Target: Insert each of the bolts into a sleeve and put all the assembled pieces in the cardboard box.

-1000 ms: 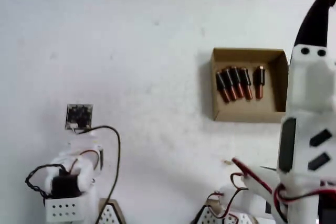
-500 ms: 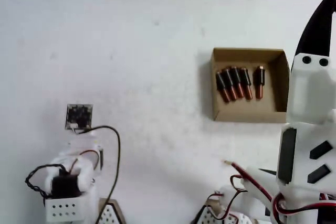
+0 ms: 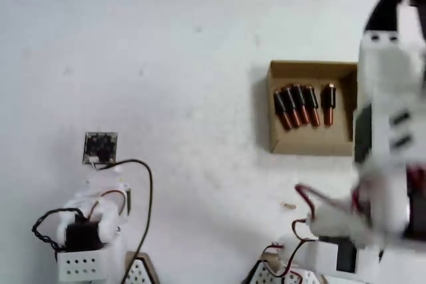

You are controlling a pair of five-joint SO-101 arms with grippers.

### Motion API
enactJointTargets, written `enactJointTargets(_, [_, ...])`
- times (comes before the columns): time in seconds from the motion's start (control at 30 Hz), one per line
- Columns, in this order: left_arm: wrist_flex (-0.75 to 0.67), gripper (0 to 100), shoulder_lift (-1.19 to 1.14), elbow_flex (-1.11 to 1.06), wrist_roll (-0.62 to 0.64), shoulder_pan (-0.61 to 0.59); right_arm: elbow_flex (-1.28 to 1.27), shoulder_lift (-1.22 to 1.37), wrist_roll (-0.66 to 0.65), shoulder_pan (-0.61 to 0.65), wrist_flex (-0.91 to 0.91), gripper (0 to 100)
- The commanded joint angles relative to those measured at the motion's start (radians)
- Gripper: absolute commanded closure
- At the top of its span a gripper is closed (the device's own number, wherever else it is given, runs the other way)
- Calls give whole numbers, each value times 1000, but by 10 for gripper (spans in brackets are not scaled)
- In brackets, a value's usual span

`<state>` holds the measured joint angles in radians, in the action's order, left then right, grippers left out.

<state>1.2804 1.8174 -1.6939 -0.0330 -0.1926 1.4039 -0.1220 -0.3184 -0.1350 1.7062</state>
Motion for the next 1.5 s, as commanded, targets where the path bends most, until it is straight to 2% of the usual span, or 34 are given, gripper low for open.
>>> enactJointTargets(0.0, [3,977,7,2,8,-7,-140,1,9,10,-1,981])
enactJointTargets(0.47, [3,977,7,2,8,-7,-554,-7,9,10,-111,981])
enactJointTargets(0.8, [3,977,7,2,8,-7,-571,-10,9,127,10,981])
enactJointTargets(0.97, [3,977,7,2,8,-7,-574,-30,9,148,15,981])
enactJointTargets(1.33, [3,977,7,2,8,-7,-582,-305,11,150,16,981])
enactJointTargets(1.47, [3,977,7,2,8,-7,-661,-410,11,150,16,981])
